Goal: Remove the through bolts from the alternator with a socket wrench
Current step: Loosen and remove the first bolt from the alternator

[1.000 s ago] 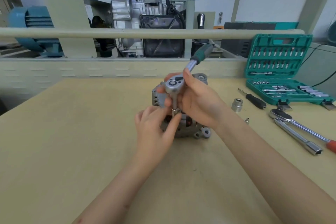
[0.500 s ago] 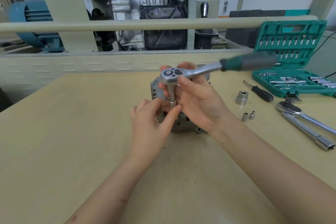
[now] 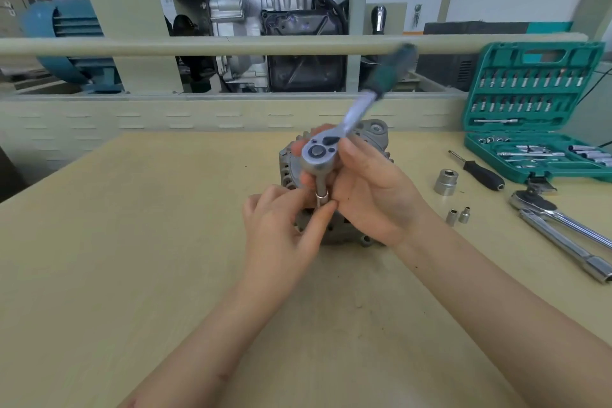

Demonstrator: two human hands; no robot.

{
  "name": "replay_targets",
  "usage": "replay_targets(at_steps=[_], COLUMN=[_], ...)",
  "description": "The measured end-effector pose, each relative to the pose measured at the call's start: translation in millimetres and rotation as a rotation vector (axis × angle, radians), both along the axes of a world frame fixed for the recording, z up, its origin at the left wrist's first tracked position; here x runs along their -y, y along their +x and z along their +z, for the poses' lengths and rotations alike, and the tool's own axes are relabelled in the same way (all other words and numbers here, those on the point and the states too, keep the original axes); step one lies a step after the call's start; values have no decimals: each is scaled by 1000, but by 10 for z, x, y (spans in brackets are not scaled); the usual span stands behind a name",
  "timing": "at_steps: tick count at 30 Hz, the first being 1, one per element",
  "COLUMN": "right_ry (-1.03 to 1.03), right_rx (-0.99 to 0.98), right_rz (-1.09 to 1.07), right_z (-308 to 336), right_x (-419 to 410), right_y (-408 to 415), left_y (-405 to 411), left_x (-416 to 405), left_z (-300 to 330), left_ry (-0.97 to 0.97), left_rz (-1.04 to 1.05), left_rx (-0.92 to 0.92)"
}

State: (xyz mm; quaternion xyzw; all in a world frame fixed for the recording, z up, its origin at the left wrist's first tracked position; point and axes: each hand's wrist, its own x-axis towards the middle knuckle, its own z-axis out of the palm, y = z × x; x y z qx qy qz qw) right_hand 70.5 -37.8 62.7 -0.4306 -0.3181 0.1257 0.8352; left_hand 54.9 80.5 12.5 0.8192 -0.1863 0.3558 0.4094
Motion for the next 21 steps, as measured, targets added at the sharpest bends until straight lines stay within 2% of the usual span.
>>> replay_targets(at_steps=[4,11,16,21], right_ry=[93,-56,53,57], right_rx=[-24,-24,36,-17], right_rz=[17,-35,68,41], right_z=[1,28,2,10], right_x=[51,67,64,158], right_y=[35,55,68,84], left_y=[17,0,11,13], left_x=[26,10,1,24], left_z=[18,-11,5,22], left_ry=[-7,48,21,7], left_rz=[2,-38,22,19], left_rx=[-26,-5,35,43])
